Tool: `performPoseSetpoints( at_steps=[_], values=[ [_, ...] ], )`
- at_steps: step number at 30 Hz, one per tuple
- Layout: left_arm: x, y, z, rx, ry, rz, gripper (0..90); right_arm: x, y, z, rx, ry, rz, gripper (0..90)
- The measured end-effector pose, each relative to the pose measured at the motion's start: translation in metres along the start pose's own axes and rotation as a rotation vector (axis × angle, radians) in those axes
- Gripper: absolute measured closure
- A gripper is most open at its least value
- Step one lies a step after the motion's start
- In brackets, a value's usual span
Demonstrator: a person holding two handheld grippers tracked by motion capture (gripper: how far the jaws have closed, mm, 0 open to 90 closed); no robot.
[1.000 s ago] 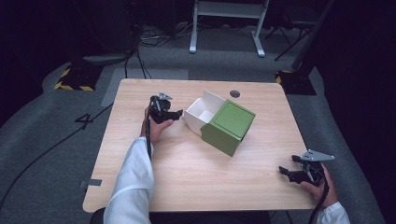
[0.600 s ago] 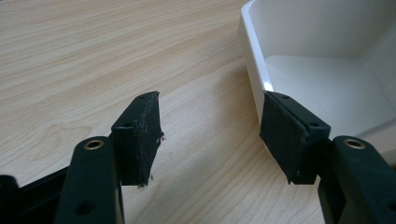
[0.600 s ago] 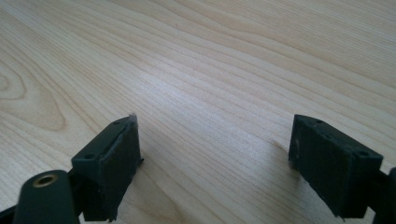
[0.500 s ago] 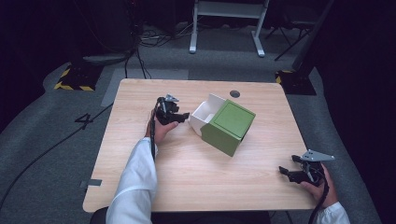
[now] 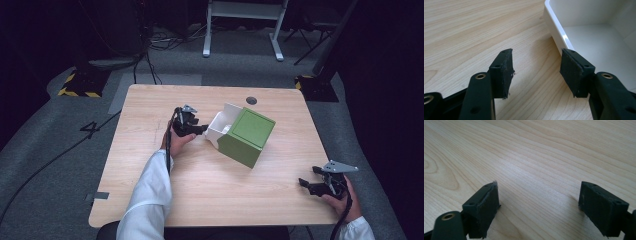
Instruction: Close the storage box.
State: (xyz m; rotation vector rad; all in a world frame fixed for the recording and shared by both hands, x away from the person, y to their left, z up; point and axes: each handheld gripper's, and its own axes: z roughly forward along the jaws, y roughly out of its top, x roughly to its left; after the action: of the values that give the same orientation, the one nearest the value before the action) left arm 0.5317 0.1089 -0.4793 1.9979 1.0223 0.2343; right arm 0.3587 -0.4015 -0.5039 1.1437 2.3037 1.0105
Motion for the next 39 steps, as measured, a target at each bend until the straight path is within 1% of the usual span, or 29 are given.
performPoseSetpoints(
  at_steps=[2, 3, 5, 7, 8, 9, 12, 13, 15, 17, 19, 20, 22, 25, 27, 32, 33, 35, 37, 39],
  values=[
    [0.003, 0.001, 0.002, -0.005, -0.014, -0.015, 44.3, 0.0, 0.0, 0.0, 0.0, 0.0, 0.0, 16.6],
    [0.003, 0.002, 0.003, -0.002, -0.019, -0.015, 44.6, 0.0, 0.0, 0.0, 0.0, 0.0, 0.0, 16.6],
    [0.003, 0.004, 0.004, -0.012, -0.025, -0.009, 45.9, 0.0, 0.0, 0.0, 0.0, 0.0, 0.0, 16.6],
    [0.003, 0.006, 0.003, -0.027, -0.046, -0.013, 45.5, 0.0, 0.0, 0.0, 0.0, 0.0, 0.0, 16.6],
    [0.002, 0.007, 0.003, -0.028, -0.053, -0.003, 45.4, 0.0, 0.0, 0.0, -0.001, -0.001, -0.001, 16.6],
    [0.001, 0.008, 0.003, -0.032, -0.061, -0.001, 45.4, 0.0, 0.0, 0.0, 0.0, 0.0, 0.0, 16.6],
    [0.0, 0.01, 0.003, -0.02, -0.083, 0.011, 44.6, 0.0, 0.0, 0.0, -0.001, -0.001, -0.001, 16.6],
    [-0.002, 0.01, 0.005, -0.005, -0.078, 0.021, 45.5, 0.0, 0.0, 0.0, -0.001, -0.001, -0.001, 16.6],
    [-0.003, 0.01, 0.008, 0.001, -0.084, 0.024, 47.1, 0.0, 0.0, 0.0, 0.0, 0.0, 0.0, 16.6],
    [-0.008, 0.012, 0.01, 0.009, -0.102, 0.035, 47.1, 0.0, 0.0, 0.0, 0.0, 0.001, 0.001, 16.6],
    [-0.015, 0.014, 0.012, 0.002, -0.113, 0.048, 47.4, 0.0, 0.0, 0.0, 0.0, 0.001, 0.001, 16.6],
    [-0.018, 0.015, 0.013, 0.008, -0.113, 0.054, 47.2, 0.0, 0.0, 0.0, 0.0, 0.001, 0.001, 16.6],
    [-0.025, 0.016, 0.017, 0.017, -0.13, 0.071, 47.1, 0.0, 0.0, 0.0, 0.0, 0.001, 0.001, 16.6],
    [-0.03, 0.016, 0.02, 0.013, -0.144, 0.065, 46.6, 0.0, 0.0, 0.0, -0.001, -0.001, -0.001, 16.6],
    [-0.032, 0.016, 0.022, 0.003, -0.141, 0.053, 47.2, 0.0, 0.0, 0.0, 0.0, 0.0, 0.0, 16.6],
    [-0.037, 0.014, 0.024, -0.002, -0.15, 0.035, 47.6, 0.0, 0.0, 0.0, 0.0, 0.001, 0.001, 16.6],
    [-0.038, 0.013, 0.025, -0.011, -0.15, 0.03, 47.7, 0.0, 0.0, 0.0, 0.0, 0.001, 0.002, 16.6],
    [-0.04, 0.012, 0.025, -0.015, -0.15, 0.028, 47.7, 0.0, 0.0, 0.0, 0.0, 0.0, 0.001, 16.6],
    [-0.042, 0.011, 0.025, -0.018, -0.158, 0.034, 47.8, 0.0, 0.0, 0.0, 0.001, 0.001, 0.002, 16.6],
    [-0.044, 0.01, 0.025, -0.017, -0.156, 0.043, 47.3, 0.0, 0.0, 0.0, 0.0, 0.001, 0.001, 16.6]
  ],
)
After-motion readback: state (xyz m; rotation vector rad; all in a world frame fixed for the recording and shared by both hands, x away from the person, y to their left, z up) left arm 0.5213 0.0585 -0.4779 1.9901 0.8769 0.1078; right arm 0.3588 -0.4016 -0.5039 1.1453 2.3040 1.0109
